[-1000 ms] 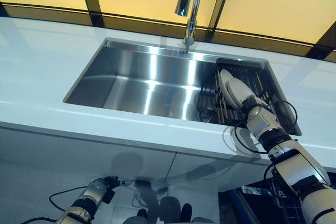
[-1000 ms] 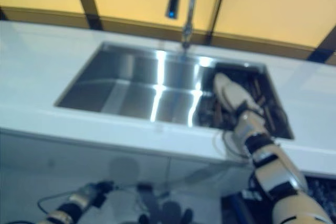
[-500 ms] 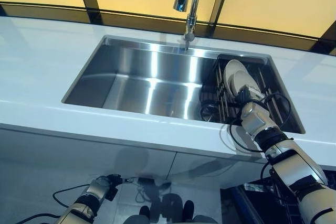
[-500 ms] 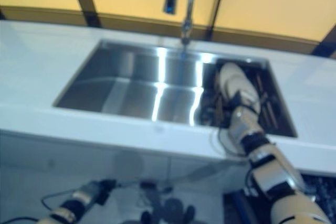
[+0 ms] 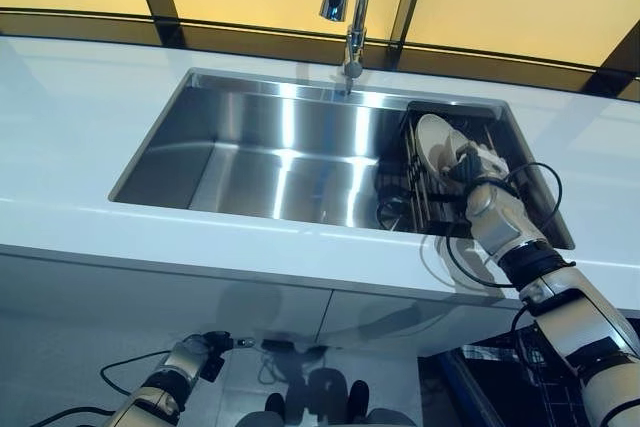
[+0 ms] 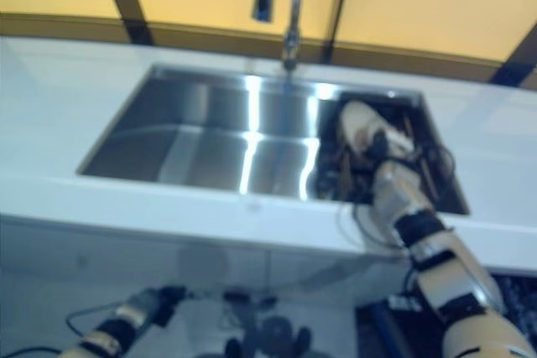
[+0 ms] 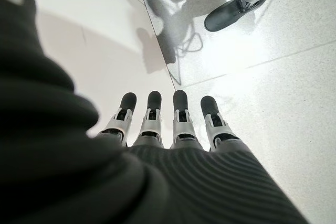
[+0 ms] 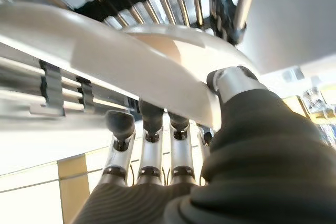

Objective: Take plates into dishwasher

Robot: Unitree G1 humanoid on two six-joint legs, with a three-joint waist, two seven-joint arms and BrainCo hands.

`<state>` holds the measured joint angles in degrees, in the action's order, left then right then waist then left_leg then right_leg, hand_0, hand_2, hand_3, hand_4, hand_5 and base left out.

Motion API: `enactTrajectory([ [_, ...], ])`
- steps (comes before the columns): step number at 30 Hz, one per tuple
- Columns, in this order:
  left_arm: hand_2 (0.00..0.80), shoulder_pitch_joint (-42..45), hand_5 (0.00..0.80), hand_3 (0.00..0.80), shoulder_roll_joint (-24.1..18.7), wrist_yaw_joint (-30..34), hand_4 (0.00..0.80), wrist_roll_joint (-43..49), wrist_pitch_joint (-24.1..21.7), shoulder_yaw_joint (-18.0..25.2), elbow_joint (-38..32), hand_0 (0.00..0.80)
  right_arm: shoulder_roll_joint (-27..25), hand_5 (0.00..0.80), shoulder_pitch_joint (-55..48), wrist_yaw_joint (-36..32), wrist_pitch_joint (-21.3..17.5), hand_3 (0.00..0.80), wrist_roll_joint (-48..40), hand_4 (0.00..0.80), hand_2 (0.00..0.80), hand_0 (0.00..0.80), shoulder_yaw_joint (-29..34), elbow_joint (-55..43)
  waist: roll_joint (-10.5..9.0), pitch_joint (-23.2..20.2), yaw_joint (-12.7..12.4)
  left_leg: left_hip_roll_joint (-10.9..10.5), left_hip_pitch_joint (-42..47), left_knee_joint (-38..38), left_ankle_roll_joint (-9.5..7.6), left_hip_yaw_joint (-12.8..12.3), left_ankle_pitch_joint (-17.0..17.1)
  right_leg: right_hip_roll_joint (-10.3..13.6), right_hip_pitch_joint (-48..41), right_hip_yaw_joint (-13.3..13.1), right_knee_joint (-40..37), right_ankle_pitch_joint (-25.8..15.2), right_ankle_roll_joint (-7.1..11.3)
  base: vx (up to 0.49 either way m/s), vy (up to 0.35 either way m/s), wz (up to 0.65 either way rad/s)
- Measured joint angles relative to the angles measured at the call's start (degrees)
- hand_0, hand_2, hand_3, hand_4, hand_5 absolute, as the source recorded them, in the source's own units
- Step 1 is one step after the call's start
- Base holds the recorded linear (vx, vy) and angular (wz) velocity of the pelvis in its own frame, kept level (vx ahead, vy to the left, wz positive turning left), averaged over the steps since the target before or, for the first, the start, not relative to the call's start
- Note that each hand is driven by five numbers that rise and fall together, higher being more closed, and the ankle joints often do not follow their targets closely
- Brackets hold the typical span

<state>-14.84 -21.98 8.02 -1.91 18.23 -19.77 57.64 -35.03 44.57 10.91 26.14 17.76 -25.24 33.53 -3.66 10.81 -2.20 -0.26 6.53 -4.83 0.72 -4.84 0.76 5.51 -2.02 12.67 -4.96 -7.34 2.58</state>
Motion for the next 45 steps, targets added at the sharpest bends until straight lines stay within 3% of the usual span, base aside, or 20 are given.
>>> enactTrajectory([
  [9, 0.0, 1.17, 0.0, 0.0, -0.65, 0.36, 0.0, 0.17, -1.07, 1.34, -0.18, 0.0, -3.2, 0.8, -1.3, 0.53, -3.4, 0.8, -0.54, 0.8, 0.8, 0.8, 2.59, -5.45, -1.14, 0.75, 0.26, 0.1, 0.94, -0.28, 0.03, -0.76, -0.07, -0.14, -0.6, -0.71, -0.05, -0.02, 0.03, -0.004, 0.001, -0.03],
  [21, 0.0, 4.49, 0.0, 0.0, -0.43, 0.23, 0.0, 1.17, -3.99, 2.77, -0.23, 0.0, -4.5, 0.8, -2.26, 2.31, -7.4, 0.8, -4.24, 0.8, 0.8, 0.8, 5.38, -13.45, -1.2, 0.72, 1.44, 0.13, 1.79, -0.06, 0.06, -1.34, -0.07, -0.28, -1.02, -1.3, 0.0, -0.05, 0.01, -0.008, 0.004, -0.01],
  [29, 0.0, 6.68, 0.0, 0.0, -0.47, -0.24, 0.0, 1.2, -5.17, 2.98, -0.38, 0.0, -9.41, 0.8, -2.8, 3.59, -8.61, 0.8, -4.96, 0.8, 0.8, 0.8, 8.65, -18.94, -2.07, -0.24, 1.55, 0.03, 1.99, -0.25, 0.08, -1.54, -0.11, -0.29, -1.25, -1.53, -0.01, -0.08, 0.04, -0.039, 0.043, -0.01],
  [37, 0.0, 9.92, 0.0, 0.0, -0.61, -0.71, 0.0, 1.33, -7.51, 3.02, -0.38, 0.0, -13.39, 0.8, -4.61, 4.87, -10.87, 0.8, -6.01, 0.8, 0.8, 0.8, 11.76, -24.42, -3.71, -2.27, 3.0, -0.51, 2.09, -0.3, -0.11, -3.08, -0.24, -0.18, -0.61, -3.15, 0.01, -0.69, 0.32, -0.068, 0.079, -0.1],
  [41, 0.0, 11.26, 0.0, 0.0, -0.5, -1.01, 0.0, 3.49, -8.74, 3.01, -0.38, 0.0, -16.45, 0.8, -7.24, 5.95, -11.26, 0.8, -6.82, 0.8, 0.8, 0.8, 14.73, -26.65, -3.81, -3.37, 3.36, -0.8, 1.96, -0.32, -0.34, -4.82, -0.43, -0.18, 0.44, -5.21, 0.02, -1.48, 0.5, -0.108, 0.099, -0.24],
  [45, 0.0, 12.43, 0.0, 0.0, -0.53, -1.7, 0.0, 3.55, -9.75, 3.02, -0.37, 0.0, -19.26, 0.8, -10.92, 6.84, -11.38, 0.8, -9.57, 0.8, 0.8, 0.8, 19.0, -27.7, -4.01, -3.49, 4.99, -1.27, 2.01, -0.34, -0.86, -7.09, -0.73, -0.06, 1.55, -7.26, 0.06, -2.65, 2.0, -0.112, 0.091, -0.29],
])
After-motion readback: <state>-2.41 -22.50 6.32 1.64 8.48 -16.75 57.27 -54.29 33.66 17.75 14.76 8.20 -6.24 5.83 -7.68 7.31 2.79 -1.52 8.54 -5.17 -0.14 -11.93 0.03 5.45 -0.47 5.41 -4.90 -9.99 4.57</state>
